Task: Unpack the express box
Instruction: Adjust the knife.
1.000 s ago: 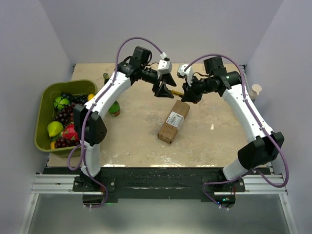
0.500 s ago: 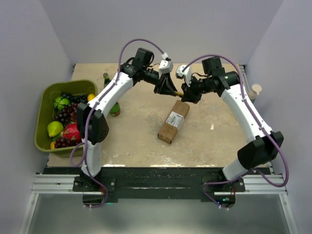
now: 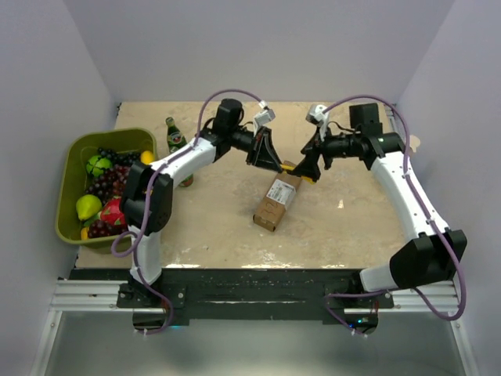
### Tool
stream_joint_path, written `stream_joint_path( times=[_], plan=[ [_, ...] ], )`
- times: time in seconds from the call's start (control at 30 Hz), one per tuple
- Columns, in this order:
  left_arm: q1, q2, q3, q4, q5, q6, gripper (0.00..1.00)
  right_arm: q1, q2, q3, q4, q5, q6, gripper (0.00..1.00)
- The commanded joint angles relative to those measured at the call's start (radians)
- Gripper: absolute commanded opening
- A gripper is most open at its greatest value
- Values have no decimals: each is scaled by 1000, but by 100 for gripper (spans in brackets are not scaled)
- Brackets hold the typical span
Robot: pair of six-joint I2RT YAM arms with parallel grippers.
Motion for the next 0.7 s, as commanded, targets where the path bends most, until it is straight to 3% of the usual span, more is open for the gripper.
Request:
stream_joint_path(
  times=[0.0, 0.27, 0.47, 0.67],
  plan=[
    [7, -71, -82, 576, 85, -508, 0, -50, -14, -55, 187, -307, 153, 81],
    [6, -56, -35, 555, 82, -505, 0, -41, -48, -124, 173, -231, 130, 75],
    [4, -52, -32, 555, 82, -511, 0, -43, -43, -136, 216, -226, 187, 65],
    [1, -52, -35, 553, 74, -514, 0, -20, -33, -112, 223, -186, 189, 64]
  ],
)
